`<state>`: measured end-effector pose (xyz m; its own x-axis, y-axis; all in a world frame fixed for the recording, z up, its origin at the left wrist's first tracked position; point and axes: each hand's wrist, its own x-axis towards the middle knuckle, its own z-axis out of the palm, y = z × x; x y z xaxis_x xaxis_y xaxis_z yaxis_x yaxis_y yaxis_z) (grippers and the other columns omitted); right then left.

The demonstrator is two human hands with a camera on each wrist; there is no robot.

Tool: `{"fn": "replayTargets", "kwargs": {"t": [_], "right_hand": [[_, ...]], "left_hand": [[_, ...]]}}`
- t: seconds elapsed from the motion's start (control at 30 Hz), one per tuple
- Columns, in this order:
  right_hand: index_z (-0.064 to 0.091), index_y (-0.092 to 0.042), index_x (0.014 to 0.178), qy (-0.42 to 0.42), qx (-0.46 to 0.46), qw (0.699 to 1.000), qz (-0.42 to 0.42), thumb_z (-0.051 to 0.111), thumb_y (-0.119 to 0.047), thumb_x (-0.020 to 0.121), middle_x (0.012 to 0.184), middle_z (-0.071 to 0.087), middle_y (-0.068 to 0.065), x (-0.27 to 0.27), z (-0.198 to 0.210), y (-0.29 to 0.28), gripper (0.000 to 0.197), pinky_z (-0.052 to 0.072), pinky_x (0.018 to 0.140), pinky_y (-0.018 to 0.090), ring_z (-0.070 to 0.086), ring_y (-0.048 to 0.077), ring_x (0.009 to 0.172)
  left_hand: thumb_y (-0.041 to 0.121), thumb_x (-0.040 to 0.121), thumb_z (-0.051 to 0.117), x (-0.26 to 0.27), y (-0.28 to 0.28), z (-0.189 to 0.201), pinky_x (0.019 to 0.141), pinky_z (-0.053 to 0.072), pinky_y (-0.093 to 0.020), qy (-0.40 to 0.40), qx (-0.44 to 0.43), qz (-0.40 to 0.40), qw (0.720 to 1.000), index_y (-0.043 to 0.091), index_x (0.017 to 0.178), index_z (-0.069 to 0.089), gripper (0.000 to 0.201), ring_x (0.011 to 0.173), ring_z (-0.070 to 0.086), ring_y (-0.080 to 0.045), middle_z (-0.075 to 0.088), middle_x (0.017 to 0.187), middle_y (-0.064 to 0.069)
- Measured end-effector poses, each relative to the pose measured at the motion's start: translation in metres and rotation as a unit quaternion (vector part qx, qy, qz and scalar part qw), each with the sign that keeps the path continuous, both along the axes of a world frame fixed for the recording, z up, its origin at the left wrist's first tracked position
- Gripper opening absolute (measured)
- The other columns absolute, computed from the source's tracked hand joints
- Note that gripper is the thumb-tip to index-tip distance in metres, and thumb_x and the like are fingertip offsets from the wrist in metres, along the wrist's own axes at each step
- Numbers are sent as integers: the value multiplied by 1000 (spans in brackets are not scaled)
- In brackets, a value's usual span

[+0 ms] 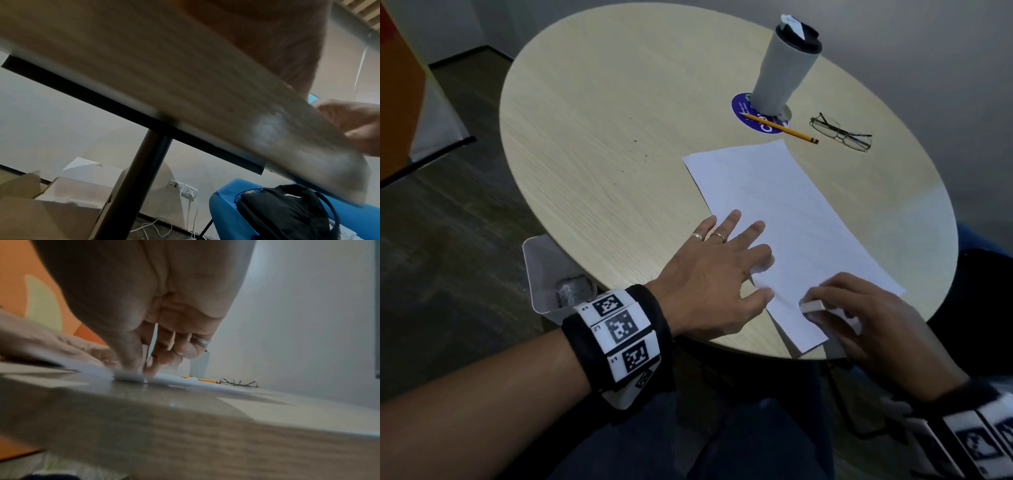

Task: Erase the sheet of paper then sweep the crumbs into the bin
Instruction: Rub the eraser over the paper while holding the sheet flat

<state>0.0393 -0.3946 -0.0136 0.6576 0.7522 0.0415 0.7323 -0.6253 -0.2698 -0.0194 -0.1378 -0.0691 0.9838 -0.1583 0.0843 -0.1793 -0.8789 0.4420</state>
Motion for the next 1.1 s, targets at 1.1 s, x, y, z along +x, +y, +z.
{"fn": "replayTargets", "kwargs": {"t": [1.1], "right_hand": [[70, -33, 115, -38, 10, 999, 22, 67, -27, 99, 111, 63, -15, -12, -12, 9, 17, 56, 61, 42, 65, 16, 92]], "left_hand": [[69, 91, 42, -1, 0, 8, 131, 1, -42, 27, 2, 4, 1000, 45, 147, 40, 61, 162, -8, -21, 4, 176, 9]]}}
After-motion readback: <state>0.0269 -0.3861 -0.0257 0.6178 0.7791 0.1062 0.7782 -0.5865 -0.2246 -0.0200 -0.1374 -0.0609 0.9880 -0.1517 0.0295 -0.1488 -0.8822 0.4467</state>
